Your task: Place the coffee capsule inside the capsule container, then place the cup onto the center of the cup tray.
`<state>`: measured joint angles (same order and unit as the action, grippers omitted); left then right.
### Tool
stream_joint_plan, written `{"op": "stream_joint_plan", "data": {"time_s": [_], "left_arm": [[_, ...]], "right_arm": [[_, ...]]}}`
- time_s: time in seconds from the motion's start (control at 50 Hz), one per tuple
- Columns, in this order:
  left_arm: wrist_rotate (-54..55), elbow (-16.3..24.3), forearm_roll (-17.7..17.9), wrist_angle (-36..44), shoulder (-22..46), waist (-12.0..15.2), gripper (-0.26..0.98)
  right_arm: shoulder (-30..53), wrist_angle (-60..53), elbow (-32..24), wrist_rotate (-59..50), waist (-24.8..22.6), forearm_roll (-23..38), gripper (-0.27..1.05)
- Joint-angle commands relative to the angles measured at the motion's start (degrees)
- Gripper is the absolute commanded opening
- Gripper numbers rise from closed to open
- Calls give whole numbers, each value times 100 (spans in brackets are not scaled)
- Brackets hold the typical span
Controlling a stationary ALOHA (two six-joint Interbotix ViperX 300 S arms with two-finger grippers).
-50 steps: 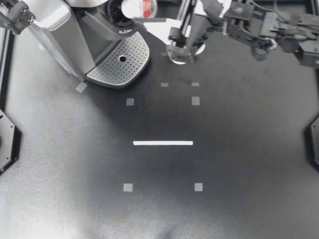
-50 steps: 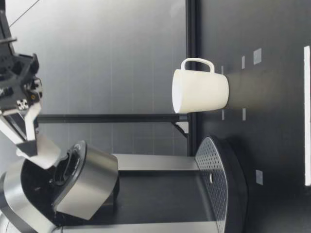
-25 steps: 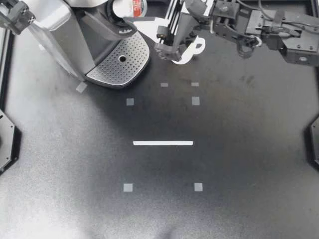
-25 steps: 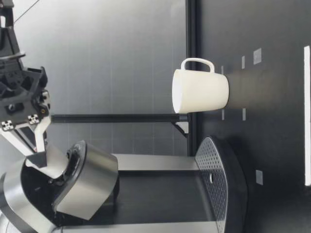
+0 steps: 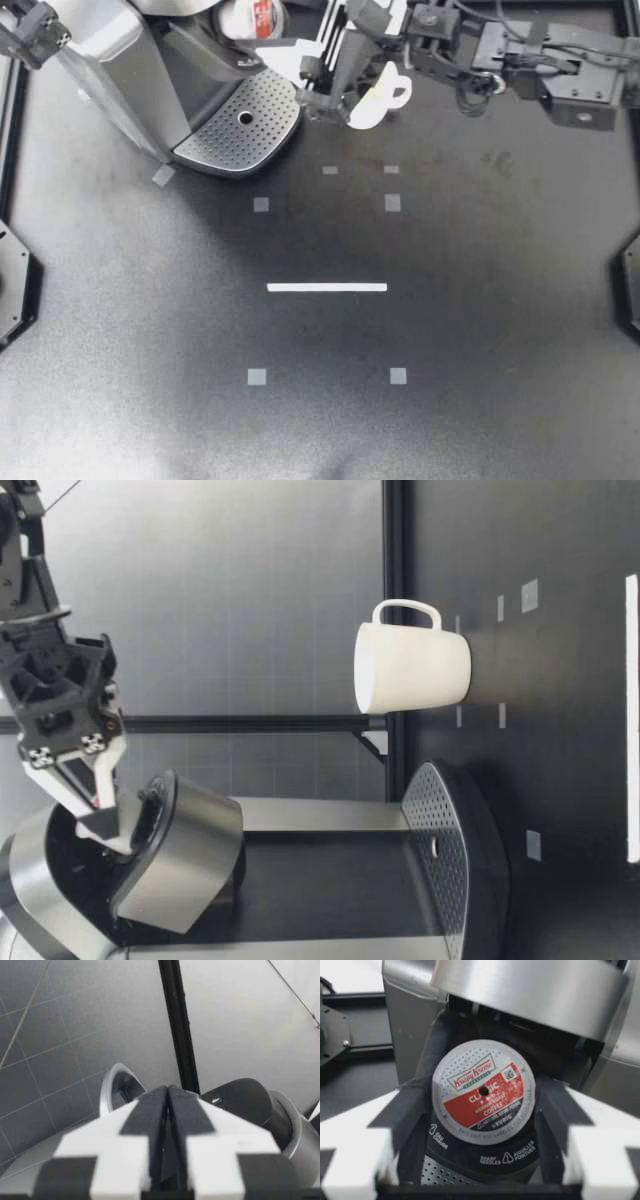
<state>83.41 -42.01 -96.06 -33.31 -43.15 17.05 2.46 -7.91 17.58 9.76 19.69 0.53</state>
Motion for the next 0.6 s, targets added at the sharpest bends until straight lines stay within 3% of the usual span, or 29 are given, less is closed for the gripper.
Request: {"op": "stream_joint_plan", "data": {"time_s": [0.0, 0.34, 0.58], "left_arm": [[-9, 53, -35, 0, -18, 18, 13], [-9, 53, -35, 0, -18, 18, 13], [-9, 53, -35, 0, -18, 18, 13]], "right_arm": [[-44, 26, -202, 0, 53, 35, 55], [26, 123, -334, -35, 62, 44, 57], [62, 88, -360, -26, 62, 35, 80]]}}
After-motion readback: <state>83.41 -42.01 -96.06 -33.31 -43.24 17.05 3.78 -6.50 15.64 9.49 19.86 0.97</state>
